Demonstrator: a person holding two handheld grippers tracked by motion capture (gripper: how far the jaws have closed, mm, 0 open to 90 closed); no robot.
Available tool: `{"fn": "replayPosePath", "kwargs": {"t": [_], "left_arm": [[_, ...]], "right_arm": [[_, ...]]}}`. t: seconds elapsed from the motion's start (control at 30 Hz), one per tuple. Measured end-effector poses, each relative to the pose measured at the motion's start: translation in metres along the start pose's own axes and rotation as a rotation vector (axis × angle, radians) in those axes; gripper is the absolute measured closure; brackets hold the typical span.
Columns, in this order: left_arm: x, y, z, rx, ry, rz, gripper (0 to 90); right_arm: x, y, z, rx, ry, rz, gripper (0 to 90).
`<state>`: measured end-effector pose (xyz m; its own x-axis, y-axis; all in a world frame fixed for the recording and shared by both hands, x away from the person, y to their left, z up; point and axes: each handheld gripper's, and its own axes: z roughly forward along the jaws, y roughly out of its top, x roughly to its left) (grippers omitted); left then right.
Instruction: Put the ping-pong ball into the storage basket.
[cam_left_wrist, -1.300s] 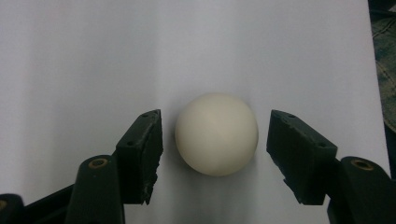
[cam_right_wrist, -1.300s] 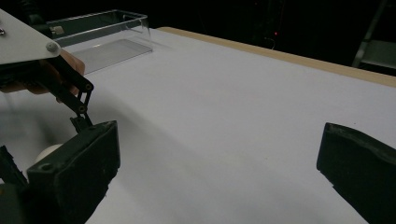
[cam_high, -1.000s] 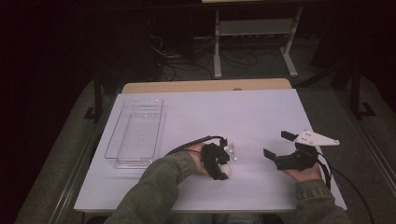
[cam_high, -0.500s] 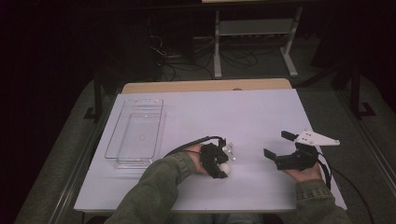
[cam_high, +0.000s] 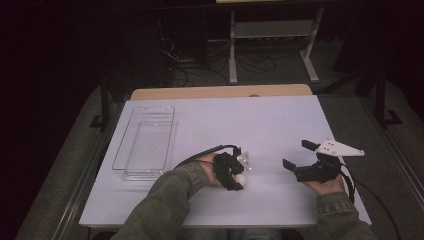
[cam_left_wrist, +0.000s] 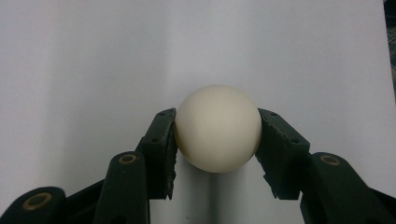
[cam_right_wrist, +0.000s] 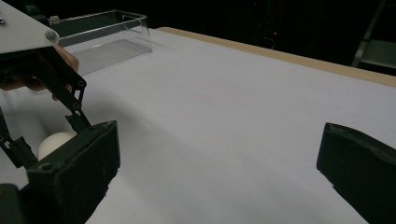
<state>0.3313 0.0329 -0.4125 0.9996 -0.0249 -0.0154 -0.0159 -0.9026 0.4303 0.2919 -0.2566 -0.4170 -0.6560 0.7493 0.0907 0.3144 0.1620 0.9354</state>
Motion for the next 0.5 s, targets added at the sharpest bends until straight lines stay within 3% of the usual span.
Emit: {"fn": "replayPosePath", "kwargs": {"t": [0.5], "left_arm": [[-0.002,0.0,-0.014,-0.002,0.003,0.009,50.9]], "right_arm": [[0.0,0.0,0.0,0.002,0.001,0.0,0.0]]}}
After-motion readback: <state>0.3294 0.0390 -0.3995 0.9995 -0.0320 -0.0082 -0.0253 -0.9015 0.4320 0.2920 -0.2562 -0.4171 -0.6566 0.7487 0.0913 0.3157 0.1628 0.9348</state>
